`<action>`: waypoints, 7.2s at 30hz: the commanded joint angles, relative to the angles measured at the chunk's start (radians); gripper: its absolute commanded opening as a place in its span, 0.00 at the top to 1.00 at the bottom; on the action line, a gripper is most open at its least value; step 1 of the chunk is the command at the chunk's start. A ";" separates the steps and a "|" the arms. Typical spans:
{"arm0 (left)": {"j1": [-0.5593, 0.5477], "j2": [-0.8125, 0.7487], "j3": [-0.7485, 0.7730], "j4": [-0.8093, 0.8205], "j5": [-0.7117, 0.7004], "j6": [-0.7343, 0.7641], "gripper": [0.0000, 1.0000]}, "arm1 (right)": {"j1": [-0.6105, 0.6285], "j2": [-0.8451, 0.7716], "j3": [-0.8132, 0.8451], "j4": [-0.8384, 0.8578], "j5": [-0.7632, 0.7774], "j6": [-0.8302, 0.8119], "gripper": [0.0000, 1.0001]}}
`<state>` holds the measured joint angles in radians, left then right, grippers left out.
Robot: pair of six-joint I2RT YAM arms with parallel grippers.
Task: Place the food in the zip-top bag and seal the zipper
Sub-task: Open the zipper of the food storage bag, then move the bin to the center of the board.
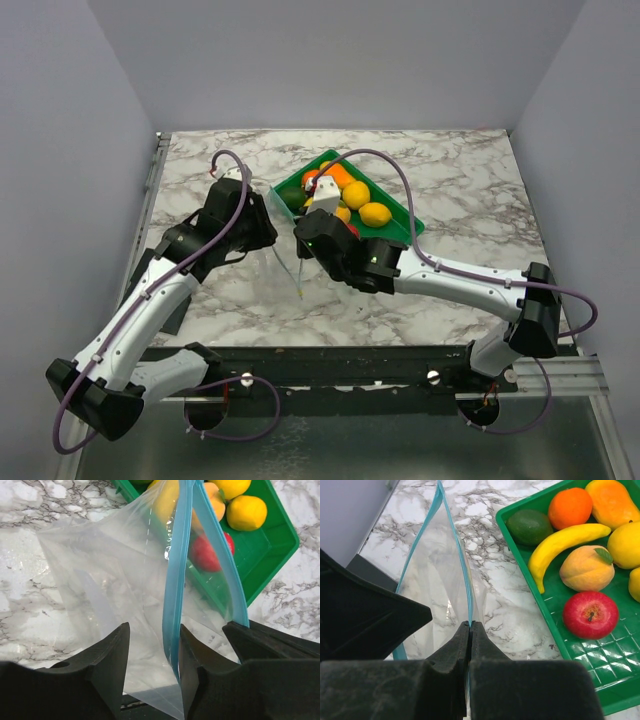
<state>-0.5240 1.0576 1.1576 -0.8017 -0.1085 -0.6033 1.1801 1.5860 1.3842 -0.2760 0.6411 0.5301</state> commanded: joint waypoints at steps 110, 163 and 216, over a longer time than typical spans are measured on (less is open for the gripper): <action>-0.001 0.168 0.148 -0.034 -0.479 0.317 1.00 | -0.171 -0.158 -0.187 -0.222 -0.272 -0.142 0.41; 0.014 -0.036 -0.184 0.259 -0.536 0.300 1.00 | -0.349 0.465 0.186 -0.192 -0.429 -0.266 0.89; 0.015 0.078 -0.182 0.260 -0.378 0.306 1.00 | -0.430 -0.017 -0.183 -0.269 -0.191 0.036 0.16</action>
<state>-0.5125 1.1275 0.9794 -0.5476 -0.5320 -0.3012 0.7570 1.5837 1.2407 -0.4896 0.4088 0.5072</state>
